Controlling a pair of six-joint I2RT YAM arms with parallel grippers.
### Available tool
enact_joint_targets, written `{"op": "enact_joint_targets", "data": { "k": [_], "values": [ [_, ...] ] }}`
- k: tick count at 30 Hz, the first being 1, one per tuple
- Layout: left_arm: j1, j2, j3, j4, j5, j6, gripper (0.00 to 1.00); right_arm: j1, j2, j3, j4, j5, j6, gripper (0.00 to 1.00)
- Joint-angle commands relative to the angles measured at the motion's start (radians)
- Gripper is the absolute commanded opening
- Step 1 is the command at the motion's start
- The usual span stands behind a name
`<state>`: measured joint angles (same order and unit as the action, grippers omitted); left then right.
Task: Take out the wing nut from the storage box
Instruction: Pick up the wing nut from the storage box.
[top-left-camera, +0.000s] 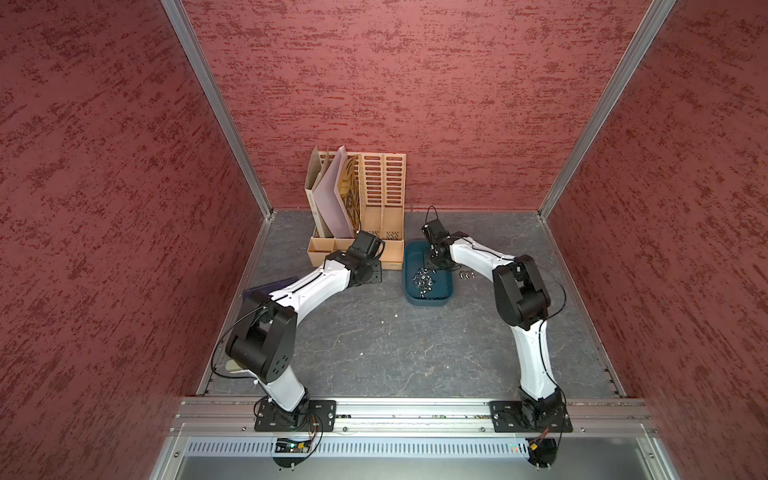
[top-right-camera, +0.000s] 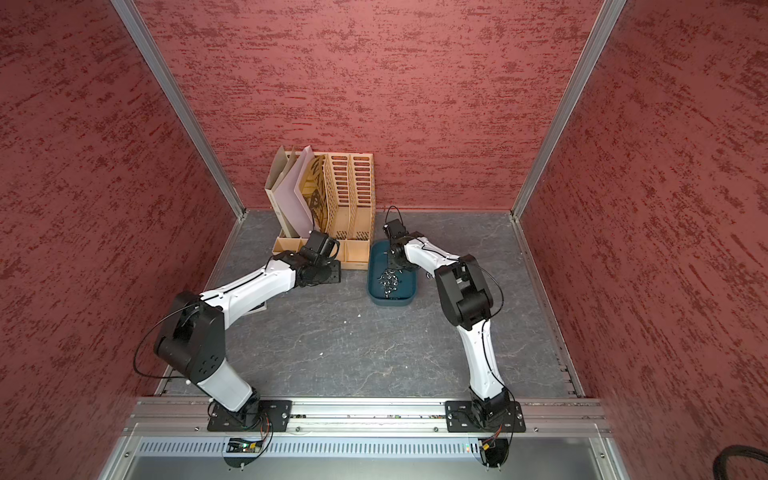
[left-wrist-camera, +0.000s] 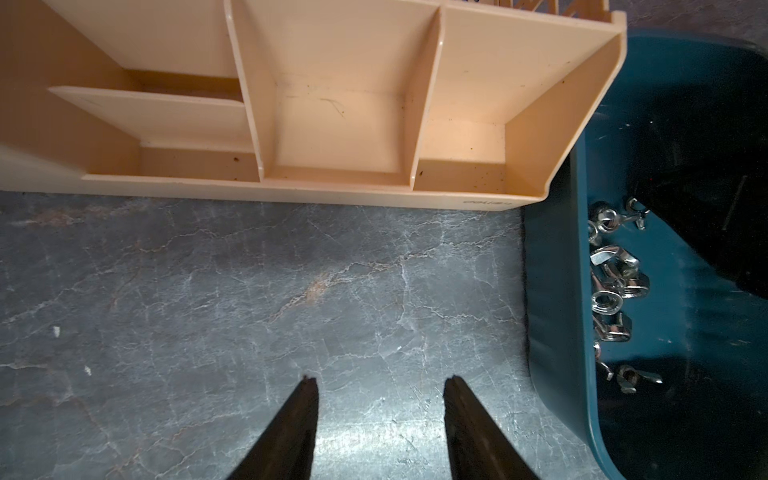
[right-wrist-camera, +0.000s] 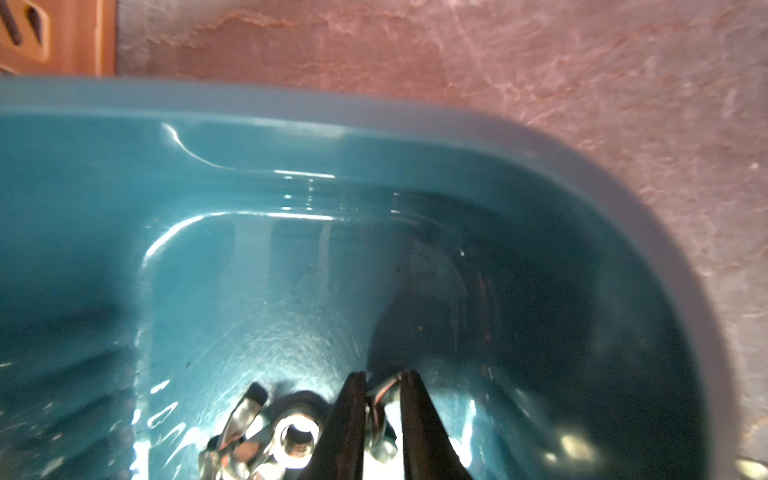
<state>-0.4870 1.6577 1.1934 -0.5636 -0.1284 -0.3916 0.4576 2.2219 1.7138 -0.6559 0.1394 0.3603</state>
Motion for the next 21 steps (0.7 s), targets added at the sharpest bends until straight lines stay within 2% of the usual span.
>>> {"op": "enact_joint_targets", "data": {
  "k": [1, 14, 21],
  "values": [
    [0.008, -0.032, -0.013, 0.018, 0.010, 0.001, 0.52, 0.009, 0.016, 0.001, -0.011, 0.016, 0.012, 0.20],
    [0.008, -0.035, -0.017, 0.021, 0.010, -0.002, 0.52, 0.009, -0.001, -0.029, 0.002, 0.014, 0.012, 0.12],
    [0.005, -0.036, -0.015, 0.021, 0.012, -0.003, 0.52, 0.008, -0.056, -0.045, 0.012, 0.024, 0.003, 0.18]
  ]
}}
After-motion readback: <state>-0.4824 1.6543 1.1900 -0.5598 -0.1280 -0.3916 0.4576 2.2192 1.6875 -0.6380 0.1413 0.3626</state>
